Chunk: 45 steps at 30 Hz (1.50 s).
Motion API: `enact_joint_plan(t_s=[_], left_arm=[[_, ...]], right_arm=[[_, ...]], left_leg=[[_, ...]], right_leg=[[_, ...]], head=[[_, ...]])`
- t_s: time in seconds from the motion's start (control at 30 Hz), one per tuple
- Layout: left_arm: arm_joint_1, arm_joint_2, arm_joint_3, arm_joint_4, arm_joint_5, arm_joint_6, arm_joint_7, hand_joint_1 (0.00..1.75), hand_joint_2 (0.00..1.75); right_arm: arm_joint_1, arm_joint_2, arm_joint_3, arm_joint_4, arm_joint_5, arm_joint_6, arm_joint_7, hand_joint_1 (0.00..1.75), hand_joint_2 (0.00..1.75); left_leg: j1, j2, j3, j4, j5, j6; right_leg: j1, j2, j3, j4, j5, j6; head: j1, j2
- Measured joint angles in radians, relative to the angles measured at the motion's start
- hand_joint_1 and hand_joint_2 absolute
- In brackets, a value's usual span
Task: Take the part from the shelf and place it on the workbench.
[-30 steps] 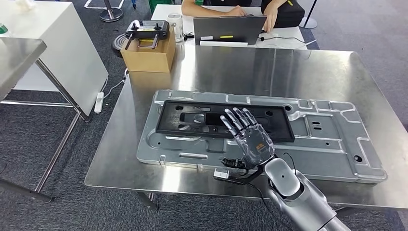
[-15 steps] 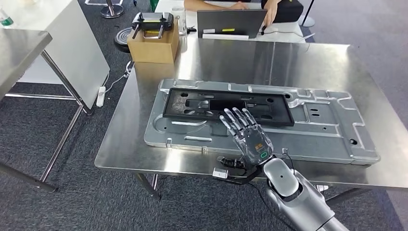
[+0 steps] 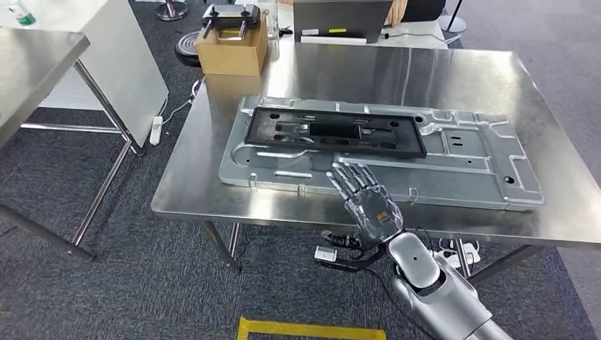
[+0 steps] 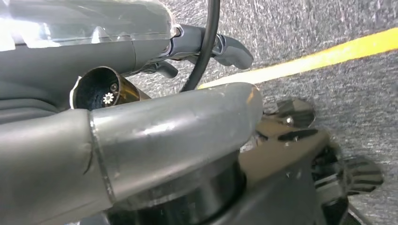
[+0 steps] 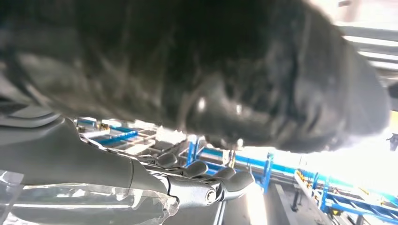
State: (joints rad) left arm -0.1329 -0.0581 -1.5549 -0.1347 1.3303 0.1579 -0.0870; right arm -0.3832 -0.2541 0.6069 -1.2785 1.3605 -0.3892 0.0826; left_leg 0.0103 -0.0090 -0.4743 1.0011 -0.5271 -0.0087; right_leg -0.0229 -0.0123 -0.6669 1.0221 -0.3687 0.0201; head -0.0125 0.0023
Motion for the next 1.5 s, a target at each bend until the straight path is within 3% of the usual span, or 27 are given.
enact_joint_plan(t_s=[0.07, 0.1, 0.17, 0.23, 0.27, 0.3, 0.37, 0.43, 0.47, 0.57, 0.6, 0.67, 0.73, 0.77, 0.83, 0.87, 0.93, 1.0, 1.1, 1.17, 1.23, 1.27, 1.3, 1.37, 1.4, 1.43, 1.5], left_arm=[[0.000, 0.000, 0.000, 0.000, 0.002, 0.000, 0.000, 0.00, 0.00], [-0.001, 0.000, 0.000, 0.000, 0.003, 0.000, 0.000, 0.00, 0.00], [-0.002, -0.001, 0.000, 0.000, 0.006, 0.000, -0.001, 0.00, 0.00], [-0.001, -0.002, 0.000, 0.000, 0.007, -0.002, -0.003, 0.00, 0.00], [0.000, -0.002, 0.000, 0.000, 0.006, -0.003, -0.003, 0.00, 0.00], [0.001, -0.003, 0.000, 0.000, 0.005, -0.003, -0.003, 0.00, 0.00], [0.003, -0.003, 0.000, 0.000, 0.001, -0.002, -0.002, 0.00, 0.00], [0.003, -0.004, -0.001, 0.000, 0.000, 0.001, -0.002, 0.00, 0.00], [0.003, -0.004, -0.001, 0.000, 0.000, 0.002, -0.003, 0.00, 0.00], [0.003, -0.004, -0.001, 0.000, 0.000, 0.003, -0.006, 0.00, 0.00], [0.003, -0.005, -0.001, 0.000, 0.000, 0.003, -0.007, 0.00, 0.00], [0.004, -0.005, -0.001, 0.000, -0.004, 0.001, -0.006, 0.00, 0.00], [0.005, -0.005, -0.001, 0.000, -0.014, -0.002, -0.004, 0.00, 0.00], [0.004, -0.005, -0.001, 0.000, -0.020, -0.004, -0.001, 0.00, 0.00], [0.004, -0.005, -0.001, 0.000, -0.032, -0.006, 0.006, 0.00, 0.00], [0.004, -0.005, -0.001, 0.000, -0.037, -0.006, 0.010, 0.00, 0.00], [0.003, -0.005, -0.001, 0.000, -0.044, -0.006, 0.013, 0.00, 0.00], [0.001, -0.004, -0.001, 0.000, -0.050, -0.006, 0.014, 0.00, 0.00], [-0.002, -0.004, -0.001, 0.000, -0.053, -0.006, 0.015, 0.00, 0.00], [-0.003, -0.004, -0.001, 0.000, -0.053, -0.006, 0.015, 0.00, 0.00], [-0.002, -0.004, -0.001, 0.000, -0.053, -0.006, 0.015, 0.00, 0.00], [-0.002, -0.004, -0.001, 0.000, -0.054, -0.007, 0.015, 0.00, 0.00], [-0.003, -0.004, -0.001, 0.000, -0.054, -0.007, 0.014, 0.00, 0.00], [-0.003, -0.004, -0.001, 0.000, -0.058, -0.010, 0.013, 0.00, 0.00], [-0.003, -0.004, -0.001, 0.000, -0.062, -0.012, 0.012, 0.00, 0.00], [-0.003, -0.004, -0.001, 0.000, -0.067, -0.014, 0.012, 0.00, 0.00], [-0.005, -0.004, -0.001, 0.000, -0.075, -0.017, 0.012, 0.00, 0.00]], right_arm=[[0.011, 0.004, 0.000, 0.010, -0.012, -0.001, -0.003, 0.00, 0.00], [0.016, 0.006, 0.000, 0.014, -0.017, -0.001, -0.004, 0.00, 0.00], [0.028, 0.008, -0.002, 0.029, -0.039, 0.003, -0.006, 0.00, 0.00], [0.047, 0.012, -0.010, 0.058, -0.078, 0.005, -0.012, 0.00, 0.00], [0.061, 0.016, -0.019, 0.077, -0.101, 0.004, -0.017, 0.00, 0.00], [0.077, 0.021, -0.031, 0.103, -0.126, 0.000, -0.024, 0.00, 0.00], [0.105, 0.036, -0.066, 0.167, -0.164, -0.018, -0.032, 0.00, 0.00], [0.124, 0.058, -0.114, 0.257, -0.205, -0.041, -0.047, 0.00, 0.00], [0.133, 0.071, -0.141, 0.309, -0.238, -0.048, -0.063, 0.00, 0.00], [0.157, 0.119, -0.226, 0.488, -0.343, -0.058, -0.117, 0.00, 0.00], [0.162, 0.133, -0.251, 0.541, -0.366, -0.055, -0.126, 0.00, 0.00], [0.168, 0.157, -0.296, 0.635, -0.424, -0.015, -0.130, 0.00, 0.00], [0.180, 0.178, -0.359, 0.733, -0.531, 0.071, -0.132, 0.00, 0.00], [0.192, 0.187, -0.396, 0.779, -0.587, 0.111, -0.131, 0.00, 0.00], [0.229, 0.203, -0.483, 0.863, -0.689, 0.166, -0.108, 0.00, 0.00], [0.249, 0.210, -0.522, 0.896, -0.729, 0.181, -0.092, 0.00, 0.00], [0.284, 0.227, -0.606, 0.951, -0.802, 0.213, -0.053, 0.00, 0.00], [0.307, 0.242, -0.679, 0.988, -0.854, 0.240, -0.010, 0.00, 0.00], [0.326, 0.254, -0.764, 1.029, -0.885, 0.259, 0.033, 0.00, 0.00], [0.333, 0.259, -0.800, 1.044, -0.888, 0.263, 0.042, 0.00, 0.00], [0.334, 0.263, -0.819, 1.053, -0.893, 0.266, 0.048, 0.00, 0.00], [0.333, 0.264, -0.828, 1.057, -0.899, 0.269, 0.052, 0.00, 0.00], [0.333, 0.265, -0.839, 1.060, -0.909, 0.274, 0.055, 0.00, 0.00], [0.331, 0.267, -0.866, 1.064, -0.931, 0.283, 0.056, 0.00, 0.00], [0.331, 0.269, -0.880, 1.065, -0.938, 0.286, 0.051, 0.00, 0.00], [0.330, 0.272, -0.891, 1.066, -0.942, 0.287, 0.043, 0.00, 0.00], [0.325, 0.276, -0.907, 1.067, -0.940, 0.287, 0.024, 0.00, 0.00]], left_leg=[[-0.002, 0.002, -0.011, -0.010, 0.016, 0.019], [-0.001, 0.005, -0.018, -0.014, 0.029, 0.031], [-0.001, 0.010, -0.042, -0.022, 0.058, 0.050], [-0.004, 0.010, -0.074, -0.020, 0.082, 0.057], [-0.006, 0.010, -0.090, -0.017, 0.092, 0.057], [-0.007, 0.009, -0.105, -0.014, 0.101, 0.056], [-0.007, 0.009, -0.133, -0.006, 0.117, 0.051], [-0.010, 0.009, -0.154, 0.004, 0.129, 0.042], [-0.010, 0.009, -0.158, 0.006, 0.135, 0.036], [-0.009, 0.008, -0.161, 0.005, 0.150, 0.017], [-0.008, 0.008, -0.168, 0.013, 0.137, 0.011], [-0.005, 0.008, -0.191, 0.078, 0.060, 0.002], [-0.003, 0.008, -0.220, 0.204, -0.039, -0.005], [-0.003, 0.008, -0.225, 0.259, -0.061, -0.007], [-0.002, 0.008, -0.193, 0.290, -0.034, -0.008], [-0.002, 0.007, -0.153, 0.254, -0.003, -0.005], [-0.005, 0.004, -0.038, 0.108, 0.016, 0.009], [-0.011, 0.002, 0.040, -0.012, -0.009, 0.020], [-0.012, 0.007, 0.041, -0.048, 0.005, 0.035], [-0.008, 0.014, 0.019, -0.055, 0.034, 0.051], [-0.009, 0.018, -0.015, -0.051, 0.059, 0.060], [-0.010, 0.019, -0.033, -0.046, 0.071, 0.062], [-0.011, 0.021, -0.053, -0.040, 0.082, 0.060], [-0.009, 0.022, -0.097, -0.023, 0.103, 0.055], [-0.009, 0.021, -0.119, -0.011, 0.112, 0.050], [-0.010, 0.021, -0.139, 0.001, 0.120, 0.045], [-0.012, 0.022, -0.161, 0.017, 0.134, 0.033]], right_leg=[[-0.002, 0.002, -0.002, -0.008, 0.014, 0.013], [-0.003, 0.004, -0.009, 0.001, -0.001, 0.017], [-0.006, 0.009, -0.037, 0.075, -0.088, 0.021], [-0.005, 0.010, -0.065, 0.203, -0.179, 0.023], [-0.005, 0.011, -0.068, 0.252, -0.193, 0.025], [-0.005, 0.011, -0.057, 0.272, -0.185, 0.026], [-0.005, 0.011, 0.019, 0.201, -0.136, 0.023], [-0.002, 0.011, 0.119, 0.060, -0.129, 0.015], [0.002, 0.012, 0.149, 0.012, -0.136, 0.011], [0.007, 0.010, 0.156, -0.019, -0.135, -0.005], [0.004, 0.008, 0.149, -0.021, -0.128, -0.013], [0.000, 0.005, 0.129, -0.024, -0.107, -0.031], [0.002, 0.002, 0.104, -0.023, -0.087, -0.037], [0.003, -0.001, 0.091, -0.022, -0.078, -0.036], [0.004, -0.008, 0.064, -0.018, -0.060, -0.033], [0.005, -0.011, 0.051, -0.014, -0.052, -0.031], [0.006, -0.010, 0.030, -0.007, -0.036, -0.026], [0.006, -0.007, 0.022, -0.007, -0.017, -0.016], [0.002, 0.000, 0.017, -0.015, 0.001, 0.004], [0.001, 0.005, 0.005, 0.023, -0.065, 0.013], [-0.002, 0.008, -0.012, 0.127, -0.179, 0.020], [-0.002, 0.008, -0.016, 0.185, -0.212, 0.023], [-0.002, 0.008, -0.013, 0.231, -0.217, 0.026], [-0.003, 0.008, 0.028, 0.244, -0.159, 0.029], [-0.004, 0.008, 0.071, 0.205, -0.134, 0.029], [-0.003, 0.008, 0.124, 0.137, -0.134, 0.027], [0.001, 0.010, 0.208, 0.009, -0.177, 0.018]], head=[[0.000, 0.000], [0.000, 0.000], [0.000, 0.000], [0.000, 0.000], [0.000, 0.000], [0.000, 0.000], [0.000, 0.000], [-0.001, 0.000], [-0.001, 0.000], [-0.001, 0.000], [-0.001, 0.000], [-0.002, 0.000], [-0.002, 0.000], [-0.002, 0.000], [-0.002, 0.000], [-0.002, 0.000], [-0.003, 0.000], [-0.003, 0.000], [-0.003, 0.000], [-0.002, 0.000], [-0.001, 0.000], [-0.001, 0.000], [-0.001, 0.000], [-0.001, 0.000], [-0.001, 0.000], [0.000, 0.000], [-0.001, 0.000]])
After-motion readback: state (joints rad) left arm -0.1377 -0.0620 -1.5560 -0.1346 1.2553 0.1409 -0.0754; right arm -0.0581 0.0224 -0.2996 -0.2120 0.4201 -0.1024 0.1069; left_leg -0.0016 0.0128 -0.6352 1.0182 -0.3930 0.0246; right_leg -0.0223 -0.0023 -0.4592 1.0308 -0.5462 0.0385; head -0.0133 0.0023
